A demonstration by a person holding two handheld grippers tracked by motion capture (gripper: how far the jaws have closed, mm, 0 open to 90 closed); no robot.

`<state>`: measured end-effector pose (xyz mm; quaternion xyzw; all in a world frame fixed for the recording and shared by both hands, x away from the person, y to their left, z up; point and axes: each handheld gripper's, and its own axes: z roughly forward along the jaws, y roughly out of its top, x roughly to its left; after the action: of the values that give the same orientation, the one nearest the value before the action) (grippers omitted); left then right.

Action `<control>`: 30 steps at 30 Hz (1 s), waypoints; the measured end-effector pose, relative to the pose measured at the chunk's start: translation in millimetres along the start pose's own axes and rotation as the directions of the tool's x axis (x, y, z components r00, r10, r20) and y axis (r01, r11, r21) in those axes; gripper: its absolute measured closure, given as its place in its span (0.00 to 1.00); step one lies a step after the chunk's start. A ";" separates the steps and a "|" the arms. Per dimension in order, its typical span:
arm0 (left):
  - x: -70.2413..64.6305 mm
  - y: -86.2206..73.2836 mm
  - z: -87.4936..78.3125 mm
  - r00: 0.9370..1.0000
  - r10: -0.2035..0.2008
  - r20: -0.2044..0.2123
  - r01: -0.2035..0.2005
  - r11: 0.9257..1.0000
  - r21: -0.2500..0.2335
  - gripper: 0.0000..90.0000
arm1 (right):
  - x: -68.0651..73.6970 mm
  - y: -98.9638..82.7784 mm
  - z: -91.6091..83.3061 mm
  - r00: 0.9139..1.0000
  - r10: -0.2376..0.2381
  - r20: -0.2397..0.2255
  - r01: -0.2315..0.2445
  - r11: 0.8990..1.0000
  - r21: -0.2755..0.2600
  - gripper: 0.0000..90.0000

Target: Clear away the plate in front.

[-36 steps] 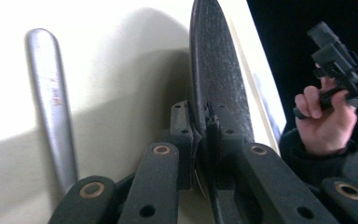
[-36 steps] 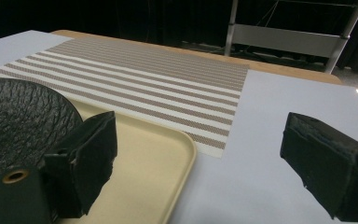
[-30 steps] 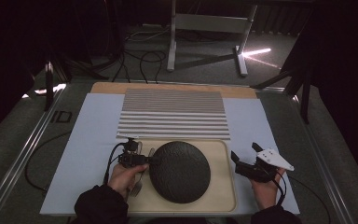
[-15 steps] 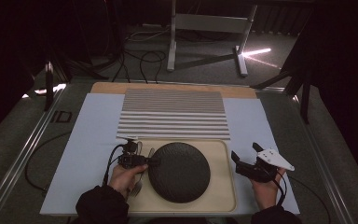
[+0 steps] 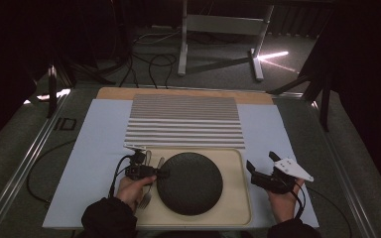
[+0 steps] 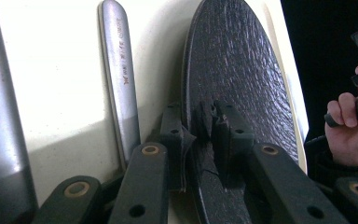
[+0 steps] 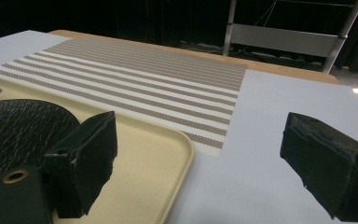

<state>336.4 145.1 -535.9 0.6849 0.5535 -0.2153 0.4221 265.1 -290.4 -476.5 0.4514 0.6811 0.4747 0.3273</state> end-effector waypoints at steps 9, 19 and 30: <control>0.4 -0.3 -0.7 1.000 0.002 -0.006 -0.003 1.000 -0.008 0.85 | 0.3 -0.2 0.4 1.000 -0.002 -0.003 0.002 1.000 0.002 0.12; -2.3 -0.4 -1.3 1.000 0.010 -0.029 -0.010 1.000 -0.015 0.84 | 0.8 -0.4 1.1 1.000 -0.005 -0.005 0.005 1.000 0.006 0.12; -12.8 2.2 -5.3 0.991 0.083 -0.101 -0.085 0.996 -0.008 0.75 | 1.3 -0.7 1.9 1.000 -0.006 -0.007 0.006 1.000 0.007 0.12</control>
<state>333.8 141.9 -522.4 0.7148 0.5460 -0.1592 0.4068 266.0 -288.6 -477.7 0.4488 0.6851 0.4729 0.3249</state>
